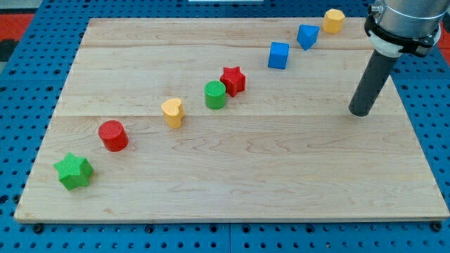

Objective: Move the yellow hexagon to the left of the blue triangle

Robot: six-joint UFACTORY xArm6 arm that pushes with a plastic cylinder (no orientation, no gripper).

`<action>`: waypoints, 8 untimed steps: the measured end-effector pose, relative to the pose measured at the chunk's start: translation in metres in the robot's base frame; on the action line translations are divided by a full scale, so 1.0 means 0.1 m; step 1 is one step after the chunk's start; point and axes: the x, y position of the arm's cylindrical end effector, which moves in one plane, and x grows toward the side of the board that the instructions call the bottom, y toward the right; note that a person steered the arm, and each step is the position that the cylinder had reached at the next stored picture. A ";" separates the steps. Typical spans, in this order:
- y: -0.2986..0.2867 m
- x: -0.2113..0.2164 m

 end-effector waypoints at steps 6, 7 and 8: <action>1.28 -2.09; 0.80 -2.47; 0.24 -2.47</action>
